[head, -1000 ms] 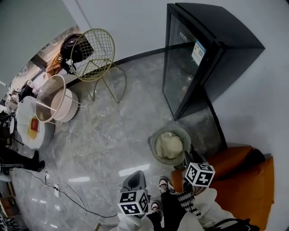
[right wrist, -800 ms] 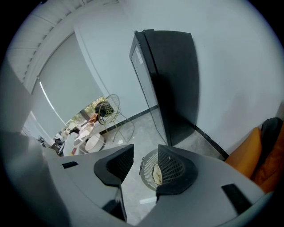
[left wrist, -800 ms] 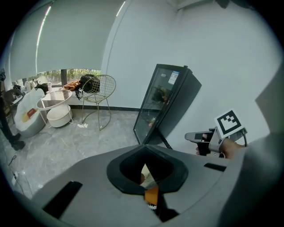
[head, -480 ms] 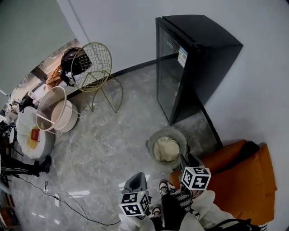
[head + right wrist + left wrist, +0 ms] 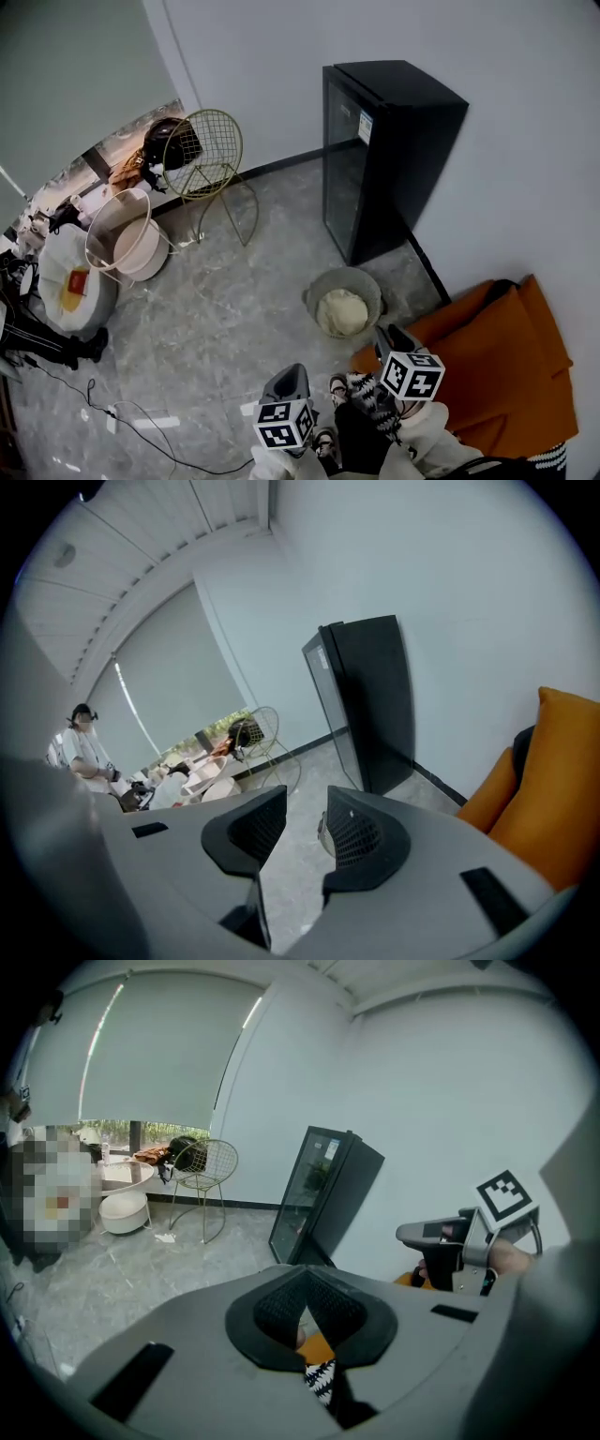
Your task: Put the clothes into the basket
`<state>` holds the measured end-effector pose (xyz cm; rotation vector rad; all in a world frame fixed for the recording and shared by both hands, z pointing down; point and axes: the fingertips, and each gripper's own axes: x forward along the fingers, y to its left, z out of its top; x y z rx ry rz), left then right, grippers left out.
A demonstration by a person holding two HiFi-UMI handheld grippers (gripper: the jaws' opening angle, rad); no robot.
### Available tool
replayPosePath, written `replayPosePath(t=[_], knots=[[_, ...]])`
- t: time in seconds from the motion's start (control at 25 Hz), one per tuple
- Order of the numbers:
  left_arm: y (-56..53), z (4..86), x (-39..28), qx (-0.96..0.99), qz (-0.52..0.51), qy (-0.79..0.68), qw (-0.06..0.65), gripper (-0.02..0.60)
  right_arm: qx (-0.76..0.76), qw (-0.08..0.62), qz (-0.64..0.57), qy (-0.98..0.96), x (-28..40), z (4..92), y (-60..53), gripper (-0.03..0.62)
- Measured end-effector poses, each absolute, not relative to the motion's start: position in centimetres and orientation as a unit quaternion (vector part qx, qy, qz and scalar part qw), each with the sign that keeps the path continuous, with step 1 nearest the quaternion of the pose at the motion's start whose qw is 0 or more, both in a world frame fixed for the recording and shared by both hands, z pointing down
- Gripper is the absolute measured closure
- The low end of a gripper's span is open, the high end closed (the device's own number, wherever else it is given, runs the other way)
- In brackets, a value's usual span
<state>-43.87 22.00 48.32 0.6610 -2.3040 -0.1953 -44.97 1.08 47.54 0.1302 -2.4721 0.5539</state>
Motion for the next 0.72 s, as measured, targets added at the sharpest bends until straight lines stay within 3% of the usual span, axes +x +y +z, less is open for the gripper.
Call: replayPosePath(t=[0.12,0.72], knots=[[23.0,47.3,-40.6,0.262,-0.083,-0.896,0.348,0.578,0.056,0.284,0.206,-0.935,-41.2,45.6,2.2,0.528],[20.0,42.7,-29.6,0.297,-0.083,-0.898,0.315,0.58,0.048,0.243,0.193,-0.949,-26.3,40.2,2.4,0.562]])
